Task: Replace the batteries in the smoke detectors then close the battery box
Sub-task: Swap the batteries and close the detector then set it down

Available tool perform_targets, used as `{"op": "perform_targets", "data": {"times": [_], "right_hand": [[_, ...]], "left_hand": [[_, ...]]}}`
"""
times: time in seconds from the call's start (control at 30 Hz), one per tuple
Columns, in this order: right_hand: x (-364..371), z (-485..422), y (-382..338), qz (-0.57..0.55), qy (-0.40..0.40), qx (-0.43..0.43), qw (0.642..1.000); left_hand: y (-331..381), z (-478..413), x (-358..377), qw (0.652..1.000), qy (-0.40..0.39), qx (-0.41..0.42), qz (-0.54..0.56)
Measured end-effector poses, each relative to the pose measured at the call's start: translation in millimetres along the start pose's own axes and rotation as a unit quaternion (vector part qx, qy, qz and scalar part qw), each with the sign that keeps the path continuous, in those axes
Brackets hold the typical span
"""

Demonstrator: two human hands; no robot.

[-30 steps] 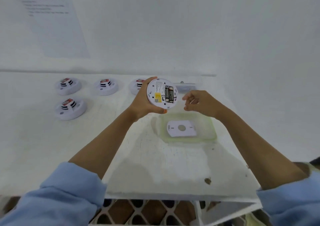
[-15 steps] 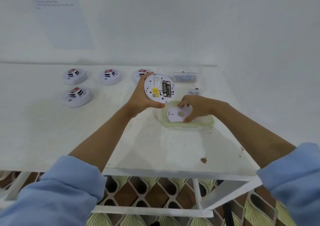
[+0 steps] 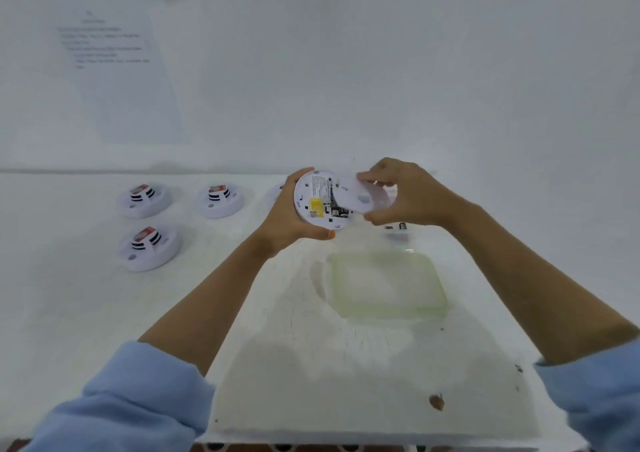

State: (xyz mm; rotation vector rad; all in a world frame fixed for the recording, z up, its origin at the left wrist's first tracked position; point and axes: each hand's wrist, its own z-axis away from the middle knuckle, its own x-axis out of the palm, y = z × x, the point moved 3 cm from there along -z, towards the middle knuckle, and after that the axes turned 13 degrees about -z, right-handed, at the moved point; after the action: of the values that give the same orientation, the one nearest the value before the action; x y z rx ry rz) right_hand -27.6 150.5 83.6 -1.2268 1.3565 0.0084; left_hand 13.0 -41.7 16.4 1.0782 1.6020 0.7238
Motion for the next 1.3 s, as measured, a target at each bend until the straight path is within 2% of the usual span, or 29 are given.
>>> {"op": "perform_targets", "data": {"times": [0.1,0.23,0.57,0.87,1.3], "right_hand": [[19.5,-26.1,-8.0,0.025,-0.003,-0.036,0.999],[30.0,-45.2,-7.7,0.059,0.002,-0.06,0.996],[32.5,-63.7,4.1,0.037,-0.038,-0.041,0.998],[26.4,-65.3,11.1,0.02,-0.081,-0.022,0.996],[38.4,-60.6,33.3,0.003,-0.055,-0.054,0.997]], "left_hand": [[0.8,-22.3,-2.4,0.998,-0.043,0.034,-0.044],[-13.5,-32.8,-10.1,0.999,-0.031,0.014,-0.006],[-17.7,-46.4,-11.5,0.998,-0.057,0.011,0.019],[-21.2,-49.4,-9.7,0.999,-0.052,-0.005,0.011],[-21.3,-42.3,-2.2,0.999,-0.022,-0.014,0.024]]}}
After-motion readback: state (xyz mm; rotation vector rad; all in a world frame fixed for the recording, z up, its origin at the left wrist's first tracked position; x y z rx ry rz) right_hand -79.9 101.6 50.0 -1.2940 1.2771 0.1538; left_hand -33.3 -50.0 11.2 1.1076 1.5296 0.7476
